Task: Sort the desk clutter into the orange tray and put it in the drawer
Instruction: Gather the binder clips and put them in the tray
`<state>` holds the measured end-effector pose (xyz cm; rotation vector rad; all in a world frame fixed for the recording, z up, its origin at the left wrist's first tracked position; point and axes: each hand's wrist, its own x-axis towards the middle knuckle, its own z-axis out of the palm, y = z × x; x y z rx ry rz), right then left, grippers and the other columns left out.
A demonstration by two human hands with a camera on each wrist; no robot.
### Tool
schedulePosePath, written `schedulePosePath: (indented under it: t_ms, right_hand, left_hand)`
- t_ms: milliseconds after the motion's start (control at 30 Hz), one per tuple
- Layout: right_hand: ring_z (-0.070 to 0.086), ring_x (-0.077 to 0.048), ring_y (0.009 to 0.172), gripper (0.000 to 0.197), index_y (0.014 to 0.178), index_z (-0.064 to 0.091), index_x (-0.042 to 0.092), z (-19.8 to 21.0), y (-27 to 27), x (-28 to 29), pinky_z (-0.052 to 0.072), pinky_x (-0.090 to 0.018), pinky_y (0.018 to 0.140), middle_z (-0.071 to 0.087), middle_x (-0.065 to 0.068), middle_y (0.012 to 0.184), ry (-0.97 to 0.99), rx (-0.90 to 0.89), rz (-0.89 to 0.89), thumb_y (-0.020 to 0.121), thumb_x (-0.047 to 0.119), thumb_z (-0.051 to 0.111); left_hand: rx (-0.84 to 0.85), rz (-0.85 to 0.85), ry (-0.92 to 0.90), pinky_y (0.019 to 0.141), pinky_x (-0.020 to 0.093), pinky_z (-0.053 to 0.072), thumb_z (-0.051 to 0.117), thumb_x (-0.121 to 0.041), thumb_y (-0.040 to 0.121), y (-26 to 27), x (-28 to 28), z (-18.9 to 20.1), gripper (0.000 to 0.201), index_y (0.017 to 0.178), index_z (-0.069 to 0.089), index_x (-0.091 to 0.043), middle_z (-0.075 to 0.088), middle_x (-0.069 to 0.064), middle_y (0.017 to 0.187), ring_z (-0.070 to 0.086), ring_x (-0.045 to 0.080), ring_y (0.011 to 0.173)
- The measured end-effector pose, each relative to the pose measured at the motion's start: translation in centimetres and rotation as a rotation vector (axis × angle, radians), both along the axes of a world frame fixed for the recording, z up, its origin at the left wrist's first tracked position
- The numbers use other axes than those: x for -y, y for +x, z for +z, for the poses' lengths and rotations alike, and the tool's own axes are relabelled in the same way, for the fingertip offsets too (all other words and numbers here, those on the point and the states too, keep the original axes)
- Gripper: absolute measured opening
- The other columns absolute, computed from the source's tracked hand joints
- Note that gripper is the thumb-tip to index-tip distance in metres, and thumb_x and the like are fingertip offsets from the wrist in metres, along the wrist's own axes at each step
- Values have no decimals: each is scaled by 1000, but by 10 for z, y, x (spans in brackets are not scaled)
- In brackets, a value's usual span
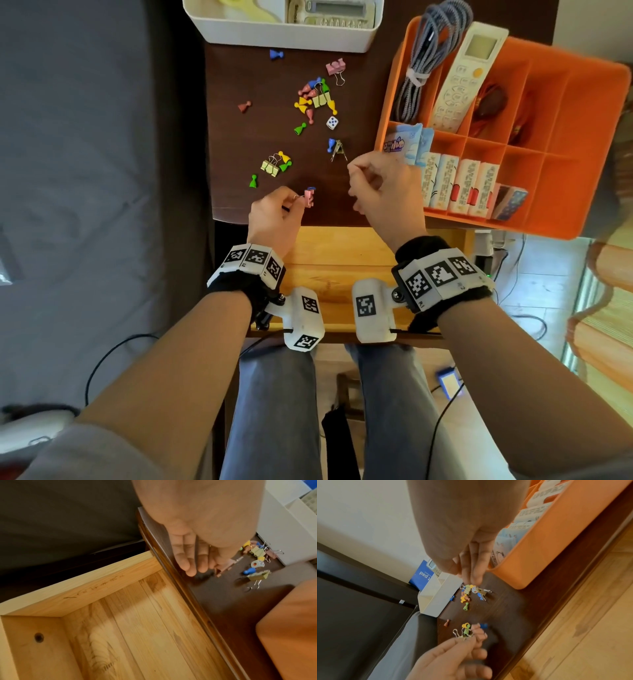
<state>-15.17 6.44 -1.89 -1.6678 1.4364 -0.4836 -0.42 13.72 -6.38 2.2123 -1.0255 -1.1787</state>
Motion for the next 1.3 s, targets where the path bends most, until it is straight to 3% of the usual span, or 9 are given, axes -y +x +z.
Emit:
schedulePosePath:
  t_ms: [200, 333, 500, 700, 833, 967, 1100, 1233, 1300]
  right_hand:
    - [65, -13, 90, 23, 109, 66, 7, -8, 21, -4, 54, -31, 85, 70, -6, 100, 168, -38, 263, 91, 18, 57]
    - [63, -5, 77, 23, 109, 67, 11, -12, 32, -1, 49, -11, 74, 69, -2, 96, 283, -12, 243, 90, 22, 60]
    - [69, -19, 86, 23, 106, 67, 6, -17, 39, 7, 57, -37, 86, 69, -8, 94, 420, 80, 83, 86, 17, 65]
    - [67, -31, 93, 16, 91, 68, -5, -17, 54, 18, 58, -32, 82, 66, -26, 92, 624, 313, -195, 86, 2, 55]
    - [68, -26, 89, 15, 88, 68, -4, -16, 64, 24, 58, -29, 80, 67, -20, 87, 628, 358, -264, 88, 0, 53]
    - [70, -26, 88, 16, 89, 70, -4, -25, 73, 34, 57, -32, 85, 70, -22, 93, 553, 315, -325, 87, 1, 54]
    - [69, -24, 90, 23, 95, 71, 1, -32, 77, 43, 55, -40, 90, 69, -11, 89, 408, 87, -173, 90, 5, 49]
    - [63, -40, 93, 31, 94, 65, -14, -30, 80, 49, 50, -52, 87, 66, -29, 99, 404, -14, -33, 92, 8, 43]
    - [63, -39, 95, 31, 95, 63, -13, -30, 81, 52, 51, -49, 88, 65, -28, 103, 435, -10, -48, 94, 11, 43]
  left_hand:
    - [-232, 28, -106, 58, 18, 52, 57, -15, 91, 5, 8, 11, 9, 84, 63, -15, 63, -2, 70, 62, 10, 59]
    - [-274, 1, -121, 55, 14, 50, 54, -10, 92, 13, 14, 12, 11, 87, 62, -16, 63, -5, 69, 59, 1, 55]
    - [-301, -2, -150, 54, 13, 48, 55, -14, 92, 21, 22, 11, 10, 89, 65, -10, 65, 4, 73, 61, 14, 62]
    - [-329, 45, -141, 57, 22, 49, 53, -13, 93, 28, 26, 6, 15, 83, 62, -20, 65, 2, 70, 61, 15, 62]
    - [-302, 104, -200, 56, 16, 47, 51, -12, 94, 33, 31, 8, 14, 88, 63, -13, 65, 5, 68, 60, 15, 60]
    - [-204, 156, -226, 56, 20, 46, 49, -16, 95, 39, 35, 4, 14, 87, 61, -16, 64, 0, 63, 60, 14, 55]
    - [-134, 187, -229, 54, 21, 47, 48, -19, 95, 49, 37, 0, 13, 89, 59, -17, 65, 0, 65, 59, 11, 52]
    - [-105, 187, -246, 53, 20, 46, 48, -19, 95, 58, 34, -3, 13, 92, 60, -13, 65, -5, 64, 59, 8, 51]
    - [-103, 189, -249, 55, 20, 48, 48, -18, 95, 60, 33, -4, 14, 93, 61, -11, 63, -10, 62, 58, 5, 50]
